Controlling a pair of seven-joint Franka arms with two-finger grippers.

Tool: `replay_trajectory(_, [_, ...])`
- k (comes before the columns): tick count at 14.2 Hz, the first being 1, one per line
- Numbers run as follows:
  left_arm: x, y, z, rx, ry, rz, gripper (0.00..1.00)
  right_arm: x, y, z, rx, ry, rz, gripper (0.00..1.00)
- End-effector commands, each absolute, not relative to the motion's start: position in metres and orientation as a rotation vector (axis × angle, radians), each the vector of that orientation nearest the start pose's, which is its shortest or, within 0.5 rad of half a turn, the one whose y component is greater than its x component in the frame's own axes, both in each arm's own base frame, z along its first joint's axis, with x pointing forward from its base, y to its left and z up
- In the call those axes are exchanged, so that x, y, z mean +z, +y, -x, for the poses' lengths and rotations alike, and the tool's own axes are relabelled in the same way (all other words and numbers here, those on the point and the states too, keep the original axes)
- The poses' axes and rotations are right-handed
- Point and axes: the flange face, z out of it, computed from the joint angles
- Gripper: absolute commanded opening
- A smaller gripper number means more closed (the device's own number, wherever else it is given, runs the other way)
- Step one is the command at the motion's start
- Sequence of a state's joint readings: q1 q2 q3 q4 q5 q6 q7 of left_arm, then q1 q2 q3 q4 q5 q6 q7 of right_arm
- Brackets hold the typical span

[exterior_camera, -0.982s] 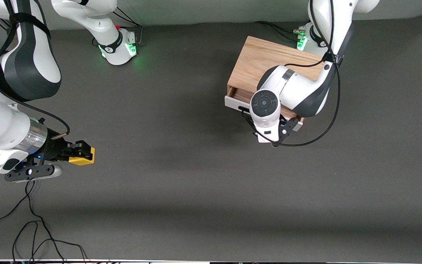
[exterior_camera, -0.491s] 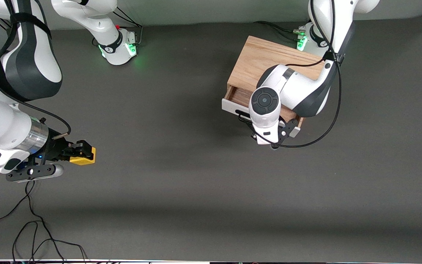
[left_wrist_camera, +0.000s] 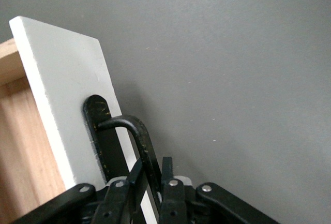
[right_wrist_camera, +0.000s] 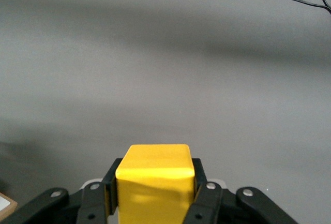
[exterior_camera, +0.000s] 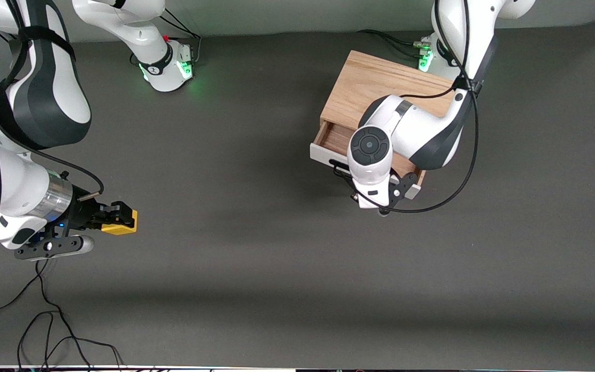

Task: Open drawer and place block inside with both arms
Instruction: 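Pull the drawer open by its handle with the left gripper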

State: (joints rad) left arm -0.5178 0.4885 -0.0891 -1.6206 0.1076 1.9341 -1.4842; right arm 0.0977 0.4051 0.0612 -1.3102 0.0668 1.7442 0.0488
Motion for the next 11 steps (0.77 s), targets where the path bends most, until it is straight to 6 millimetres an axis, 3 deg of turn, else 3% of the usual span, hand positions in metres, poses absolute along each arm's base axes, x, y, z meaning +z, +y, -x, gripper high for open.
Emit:
replay_trajectory(1, [0.358, -0.388, -0.585, -0.075, -1.172, 2.837, 0.0, 0.513, 0.111, -0.684, -0.035, -0.127, 3.033, 0.34])
replay_trajectory(4, [0.362, -0.388, -0.588, -0.112, -1.158, 2.839, 0.0, 0.513, 0.112, -0.692, -0.051, -0.109, 3.027, 0.34])
replay_trajectory(7, [0.364, -0.388, -0.59, -0.131, -1.165, 2.856, 0.0, 0.515, 0.13, -0.691, -0.042, -0.004, 3.01, 0.33])
replay_trajectory(8, [0.362, -0.387, -0.591, -0.129, -1.168, 2.852, 0.92, 0.516, 0.144, -0.688, -0.032, 0.047, 2.999, 0.32])
replay_trajectory(9, [0.363, -0.387, -0.591, -0.13, -1.168, 2.853, 1.0, 0.517, 0.153, -0.686, -0.022, 0.11, 2.988, 0.32])
replay_trajectory(11, [0.363, -0.385, -0.591, -0.129, -1.17, 2.851, 1.0, 0.519, 0.169, -0.683, -0.015, 0.182, 2.967, 0.32])
